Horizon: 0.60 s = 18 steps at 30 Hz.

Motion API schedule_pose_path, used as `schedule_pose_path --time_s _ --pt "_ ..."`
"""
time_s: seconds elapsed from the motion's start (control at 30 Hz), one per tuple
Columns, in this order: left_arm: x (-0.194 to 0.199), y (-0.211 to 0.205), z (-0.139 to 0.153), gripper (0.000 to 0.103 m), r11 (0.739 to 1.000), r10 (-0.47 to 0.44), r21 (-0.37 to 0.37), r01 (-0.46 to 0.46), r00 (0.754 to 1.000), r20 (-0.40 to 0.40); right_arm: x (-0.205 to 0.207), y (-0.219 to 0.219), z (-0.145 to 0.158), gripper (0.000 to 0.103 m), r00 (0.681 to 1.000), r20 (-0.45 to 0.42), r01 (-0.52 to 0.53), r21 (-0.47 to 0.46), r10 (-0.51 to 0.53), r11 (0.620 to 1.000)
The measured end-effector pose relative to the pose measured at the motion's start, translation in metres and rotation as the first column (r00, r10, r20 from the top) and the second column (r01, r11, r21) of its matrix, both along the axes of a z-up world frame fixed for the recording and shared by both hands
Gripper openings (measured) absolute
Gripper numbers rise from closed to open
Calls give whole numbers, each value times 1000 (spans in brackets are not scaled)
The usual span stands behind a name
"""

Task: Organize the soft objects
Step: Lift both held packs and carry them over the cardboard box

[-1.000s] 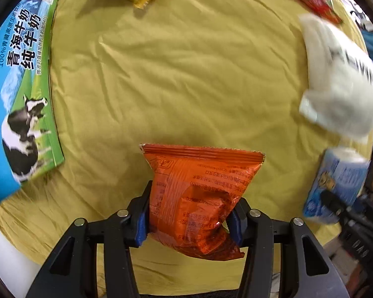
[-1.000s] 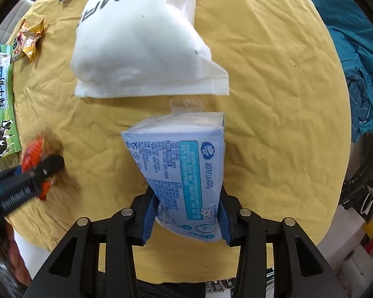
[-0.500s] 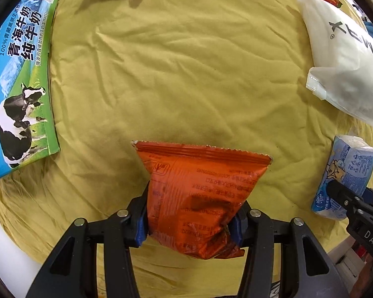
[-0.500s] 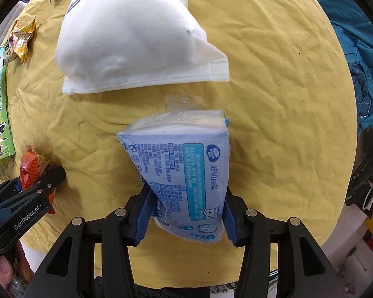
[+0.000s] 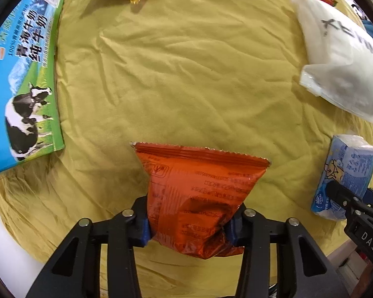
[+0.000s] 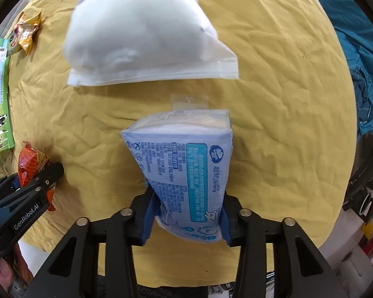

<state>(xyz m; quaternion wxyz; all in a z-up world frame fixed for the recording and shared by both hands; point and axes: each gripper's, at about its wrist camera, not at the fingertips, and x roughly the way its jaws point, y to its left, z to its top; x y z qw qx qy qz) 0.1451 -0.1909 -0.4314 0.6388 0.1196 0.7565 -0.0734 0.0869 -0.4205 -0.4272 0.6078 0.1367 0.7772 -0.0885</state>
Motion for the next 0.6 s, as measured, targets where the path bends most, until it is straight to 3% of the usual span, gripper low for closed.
schedule_pose_path --time_s 0.27,0.6 --pt "-10 11 56 41 997 34 -71 -27 995 95 -3 20 30 35 998 59 -38 29 36 999" --pt "1 61 168 41 982 121 -172 -78 960 252 34 72 121 35 966 235 -132 96 106 987"
